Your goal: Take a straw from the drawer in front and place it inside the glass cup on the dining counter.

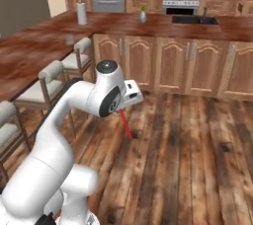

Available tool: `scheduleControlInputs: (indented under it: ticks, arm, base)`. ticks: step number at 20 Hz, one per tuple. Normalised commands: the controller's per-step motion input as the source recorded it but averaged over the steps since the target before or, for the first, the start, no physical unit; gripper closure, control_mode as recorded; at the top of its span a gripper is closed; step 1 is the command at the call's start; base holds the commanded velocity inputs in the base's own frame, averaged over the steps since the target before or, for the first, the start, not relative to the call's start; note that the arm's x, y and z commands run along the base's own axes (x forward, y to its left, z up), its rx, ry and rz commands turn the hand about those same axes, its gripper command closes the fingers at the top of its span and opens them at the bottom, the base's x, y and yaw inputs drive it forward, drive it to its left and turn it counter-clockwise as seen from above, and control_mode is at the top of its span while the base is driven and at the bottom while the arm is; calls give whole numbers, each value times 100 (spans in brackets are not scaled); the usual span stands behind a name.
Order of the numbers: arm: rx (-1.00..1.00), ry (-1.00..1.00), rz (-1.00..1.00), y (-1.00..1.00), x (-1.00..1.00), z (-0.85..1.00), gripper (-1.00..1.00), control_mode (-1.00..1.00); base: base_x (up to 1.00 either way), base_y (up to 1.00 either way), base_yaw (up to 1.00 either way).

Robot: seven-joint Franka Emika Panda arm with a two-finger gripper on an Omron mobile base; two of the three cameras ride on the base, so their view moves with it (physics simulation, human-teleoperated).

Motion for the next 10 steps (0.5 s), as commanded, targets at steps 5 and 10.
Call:
scheduleControlInputs:
  ticks: [5,10]
  arm:
    - [0,0,0,0,0,0,100,100]
    - [0,0,0,0,0,0,100,100]
  base:
    - [100,-42,37]
    - [100,-54,34]
